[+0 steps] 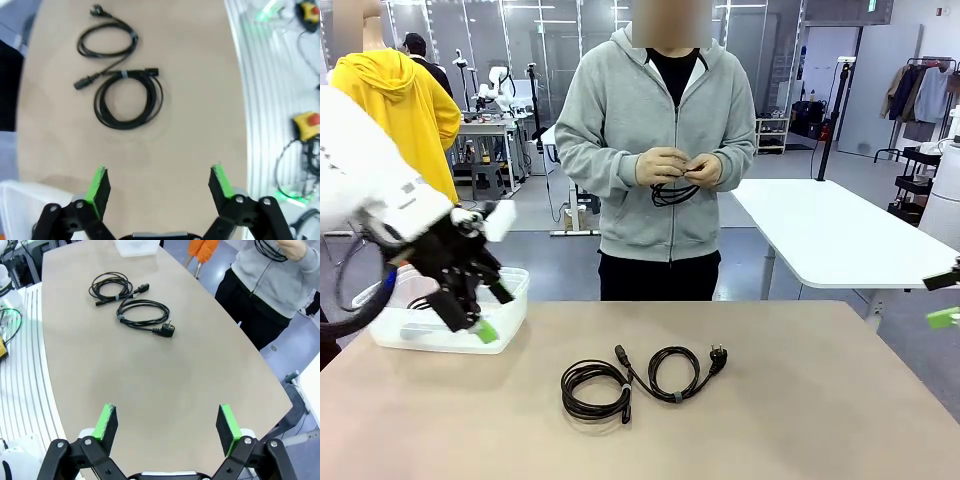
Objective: Organize and store the cables.
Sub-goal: Place the Power Cable into the Organizing box.
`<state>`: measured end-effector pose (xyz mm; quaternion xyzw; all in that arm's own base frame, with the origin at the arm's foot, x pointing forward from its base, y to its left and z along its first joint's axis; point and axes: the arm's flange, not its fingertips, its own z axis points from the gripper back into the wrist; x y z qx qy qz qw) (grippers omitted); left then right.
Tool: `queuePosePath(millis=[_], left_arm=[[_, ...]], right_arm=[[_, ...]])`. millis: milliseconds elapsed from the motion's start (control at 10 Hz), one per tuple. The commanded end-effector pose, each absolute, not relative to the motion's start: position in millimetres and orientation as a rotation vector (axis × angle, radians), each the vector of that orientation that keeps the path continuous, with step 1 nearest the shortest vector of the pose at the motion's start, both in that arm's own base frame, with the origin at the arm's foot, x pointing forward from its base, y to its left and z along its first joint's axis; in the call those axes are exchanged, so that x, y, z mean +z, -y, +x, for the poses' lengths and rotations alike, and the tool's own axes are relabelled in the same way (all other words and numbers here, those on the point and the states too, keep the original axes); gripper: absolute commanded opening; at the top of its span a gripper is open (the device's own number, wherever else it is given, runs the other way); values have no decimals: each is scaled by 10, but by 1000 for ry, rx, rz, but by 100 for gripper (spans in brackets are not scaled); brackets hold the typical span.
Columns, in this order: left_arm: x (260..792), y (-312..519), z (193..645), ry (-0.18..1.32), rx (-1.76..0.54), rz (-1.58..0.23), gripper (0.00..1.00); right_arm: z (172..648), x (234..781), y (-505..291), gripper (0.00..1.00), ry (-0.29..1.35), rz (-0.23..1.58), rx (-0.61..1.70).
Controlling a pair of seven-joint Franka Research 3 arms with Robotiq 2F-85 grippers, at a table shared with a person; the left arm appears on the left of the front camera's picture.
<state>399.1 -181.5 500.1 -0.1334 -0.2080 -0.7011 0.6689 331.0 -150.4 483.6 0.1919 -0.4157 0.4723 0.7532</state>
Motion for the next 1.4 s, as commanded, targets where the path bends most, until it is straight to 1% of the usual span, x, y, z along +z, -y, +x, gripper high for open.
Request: queuePosePath(millis=[0, 100, 300, 400, 500, 600, 1200, 1300], left_arm=[[4740, 2193, 4023, 488, -1631, -215, 100], [4640, 2338, 4031, 506, -1635, -232, 100], [4553, 2492, 4053, 550, -1623, -193, 100], [4531, 2503, 4048, 539, -1645, -204, 100], [4583, 2428, 4053, 568, -1663, -222, 100], [4552, 2522, 4033, 511, -1661, -203, 100], [4552, 2510, 4045, 515, -1659, -204, 100], [4504, 2789, 4060, 528, -1670, -182, 100]], right_arm=[[3055, 4884, 1637, 100, 910, 432, 1036], [2943, 4911, 1769, 100, 937, 454, 1009], [2800, 4862, 1945, 100, 939, 469, 1005], [2826, 4825, 1998, 100, 939, 503, 1006], [2937, 4759, 1993, 100, 921, 499, 1043], [2808, 4881, 1933, 100, 942, 478, 973], [2808, 4881, 1933, 100, 942, 478, 973], [2808, 4881, 1933, 100, 942, 478, 973]])
